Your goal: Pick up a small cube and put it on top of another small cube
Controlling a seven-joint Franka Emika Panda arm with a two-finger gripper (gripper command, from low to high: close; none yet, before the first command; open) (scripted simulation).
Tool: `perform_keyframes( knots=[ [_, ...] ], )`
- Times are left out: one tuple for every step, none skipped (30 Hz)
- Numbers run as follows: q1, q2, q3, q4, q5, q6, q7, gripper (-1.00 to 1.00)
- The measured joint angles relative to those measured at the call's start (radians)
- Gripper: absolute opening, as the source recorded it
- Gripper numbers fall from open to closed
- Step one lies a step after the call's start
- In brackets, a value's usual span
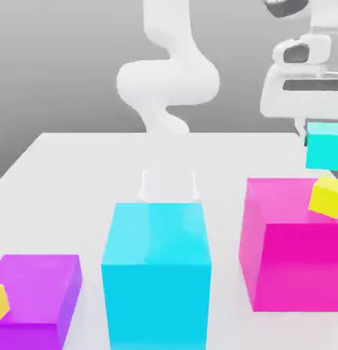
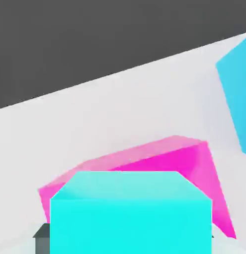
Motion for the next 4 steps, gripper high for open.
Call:
perform_keyframes(
  knots=[
    [0.002, 0.011, 0.008, -0.013, -0.004, 0.021, 0.007, 1.00],
    [0.002, 0.011, 0.008, -0.013, -0.004, 0.021, 0.007, 1.00],
    [0.002, 0.011, 0.008, -0.013, -0.004, 0.021, 0.007, 1.00],
    [0.002, 0.011, 0.008, -0.013, -0.004, 0.021, 0.007, 1.00]
  ],
)
